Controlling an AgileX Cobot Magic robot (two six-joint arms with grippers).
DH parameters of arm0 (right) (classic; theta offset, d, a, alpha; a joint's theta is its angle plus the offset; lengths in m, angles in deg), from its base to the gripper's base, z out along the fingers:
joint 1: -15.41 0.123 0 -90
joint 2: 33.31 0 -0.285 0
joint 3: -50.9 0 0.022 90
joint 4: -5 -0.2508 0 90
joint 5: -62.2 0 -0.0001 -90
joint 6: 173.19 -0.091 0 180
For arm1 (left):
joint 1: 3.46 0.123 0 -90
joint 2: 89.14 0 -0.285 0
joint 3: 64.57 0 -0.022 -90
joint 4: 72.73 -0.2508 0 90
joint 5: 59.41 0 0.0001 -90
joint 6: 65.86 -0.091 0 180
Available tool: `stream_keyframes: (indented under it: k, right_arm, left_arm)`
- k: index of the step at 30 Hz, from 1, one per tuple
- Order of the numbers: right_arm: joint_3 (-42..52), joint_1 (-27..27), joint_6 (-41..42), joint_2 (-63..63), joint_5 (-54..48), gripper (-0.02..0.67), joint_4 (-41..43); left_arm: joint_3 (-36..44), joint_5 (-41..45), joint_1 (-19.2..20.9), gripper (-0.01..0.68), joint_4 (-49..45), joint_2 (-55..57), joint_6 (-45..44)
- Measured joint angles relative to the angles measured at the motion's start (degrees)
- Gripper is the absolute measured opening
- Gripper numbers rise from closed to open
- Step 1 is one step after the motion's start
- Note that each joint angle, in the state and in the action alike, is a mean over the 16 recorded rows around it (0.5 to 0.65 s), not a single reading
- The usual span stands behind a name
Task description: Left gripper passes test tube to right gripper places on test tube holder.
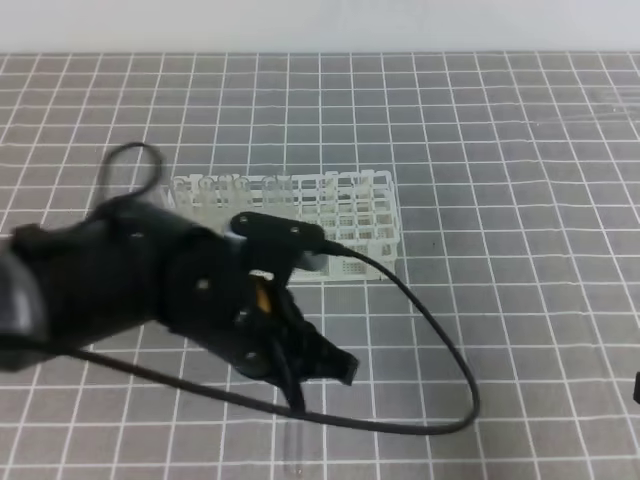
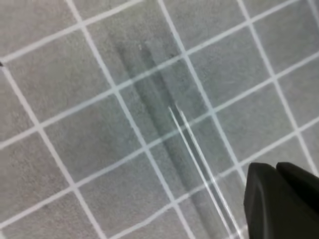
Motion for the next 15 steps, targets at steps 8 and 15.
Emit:
stream_keyframes:
  k: [8,15]
  right_arm:
    - [0.00,0.00,0.74,0.00,-0.54,-0.013,-0.43]
    - [0.00,0.00,0.79,0.00,-0.01,-0.013,-0.72]
  left_arm:
    - [-6.11,5.34,-6.18,0.119,-10.75,6.98,9.92]
    - [-6.87,7.20,-6.67,0.330,-11.30,9.77,11.46]
